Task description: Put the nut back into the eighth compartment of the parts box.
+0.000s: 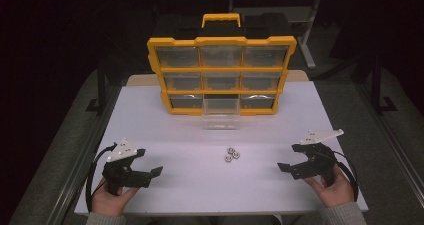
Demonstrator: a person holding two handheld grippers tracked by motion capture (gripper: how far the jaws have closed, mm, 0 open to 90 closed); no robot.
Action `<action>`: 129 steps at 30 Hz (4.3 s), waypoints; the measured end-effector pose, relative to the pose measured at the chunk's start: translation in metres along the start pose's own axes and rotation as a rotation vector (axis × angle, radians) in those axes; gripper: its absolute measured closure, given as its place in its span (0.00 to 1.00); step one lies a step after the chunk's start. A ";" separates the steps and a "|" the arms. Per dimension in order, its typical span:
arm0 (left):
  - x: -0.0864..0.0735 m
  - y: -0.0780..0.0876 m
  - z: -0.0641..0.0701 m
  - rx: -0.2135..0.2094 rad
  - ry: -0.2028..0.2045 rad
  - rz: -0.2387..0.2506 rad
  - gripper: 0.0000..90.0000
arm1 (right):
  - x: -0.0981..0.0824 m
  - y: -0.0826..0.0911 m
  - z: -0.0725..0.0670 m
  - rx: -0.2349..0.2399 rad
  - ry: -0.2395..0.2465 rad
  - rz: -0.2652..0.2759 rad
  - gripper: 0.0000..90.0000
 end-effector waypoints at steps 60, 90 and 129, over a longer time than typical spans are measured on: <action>0.004 -0.001 0.003 -0.017 0.003 0.009 0.17 | 0.095 -0.046 -0.026 0.074 0.191 -0.181 0.35; 0.004 0.001 0.001 -0.021 0.009 0.019 0.17 | 0.103 -0.131 -0.045 0.102 0.334 -0.387 0.73; 0.003 0.001 -0.002 -0.017 0.009 0.025 0.17 | 0.135 -0.079 -0.029 0.199 0.300 -0.285 0.77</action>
Point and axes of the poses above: each handheld gripper's, and its own axes: y roughly backward along the jaws, x roughly out of its top, z roughly to its right, the point moved 1 cm from there along -y, roughly forward along the jaws, and after that the axes turned 6 degrees about -z, right-handed, at the moved point
